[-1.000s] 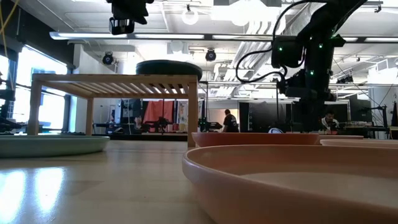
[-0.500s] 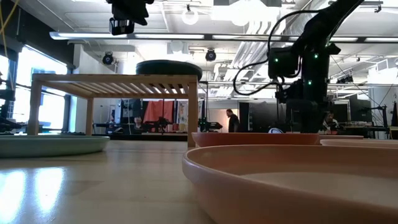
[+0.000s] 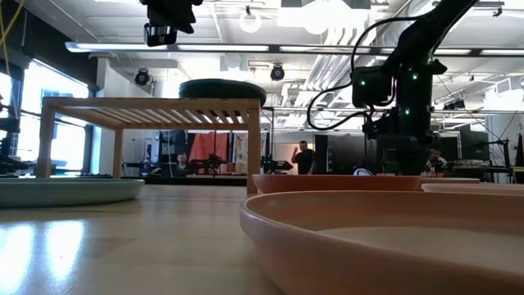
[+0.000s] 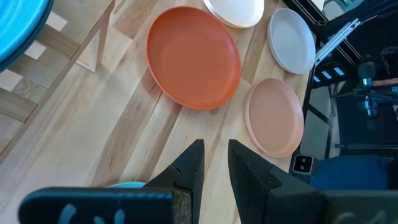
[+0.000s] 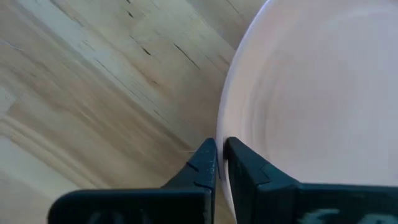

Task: Place and stack plates onto a shelf
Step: Stack the top light orange plate on top of the blue plate on the shelf

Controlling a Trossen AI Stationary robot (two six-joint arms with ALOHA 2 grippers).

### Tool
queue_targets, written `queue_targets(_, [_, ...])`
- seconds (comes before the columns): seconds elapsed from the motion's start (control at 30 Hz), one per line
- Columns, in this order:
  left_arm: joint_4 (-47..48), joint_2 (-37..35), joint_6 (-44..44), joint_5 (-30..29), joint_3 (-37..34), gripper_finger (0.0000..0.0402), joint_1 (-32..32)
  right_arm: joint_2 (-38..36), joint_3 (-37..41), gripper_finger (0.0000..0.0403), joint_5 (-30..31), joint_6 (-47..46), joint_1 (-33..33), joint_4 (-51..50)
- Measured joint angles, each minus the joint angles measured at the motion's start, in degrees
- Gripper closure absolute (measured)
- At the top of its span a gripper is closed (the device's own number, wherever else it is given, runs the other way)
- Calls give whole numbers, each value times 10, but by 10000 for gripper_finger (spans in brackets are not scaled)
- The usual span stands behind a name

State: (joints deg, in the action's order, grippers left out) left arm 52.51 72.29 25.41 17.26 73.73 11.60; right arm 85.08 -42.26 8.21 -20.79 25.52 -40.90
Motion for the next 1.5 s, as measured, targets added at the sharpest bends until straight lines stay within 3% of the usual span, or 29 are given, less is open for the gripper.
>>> queue_targets(0.3, [0, 0, -21, -1, 0, 339, 0, 0, -61, 403, -9, -2, -2, -82])
queue_targets(0.9, [31, 0, -36, -22, 0, 339, 0, 0, -281, 403, 23, 2, -14, -238])
queue_targets(1.23, [89, 0, -20, -61, 0, 339, 0, 0, -424, 403, 63, 25, -39, -262])
queue_targets(1.5, [91, 0, -16, -61, 0, 339, 0, 0, -527, 403, 105, 129, -23, -237])
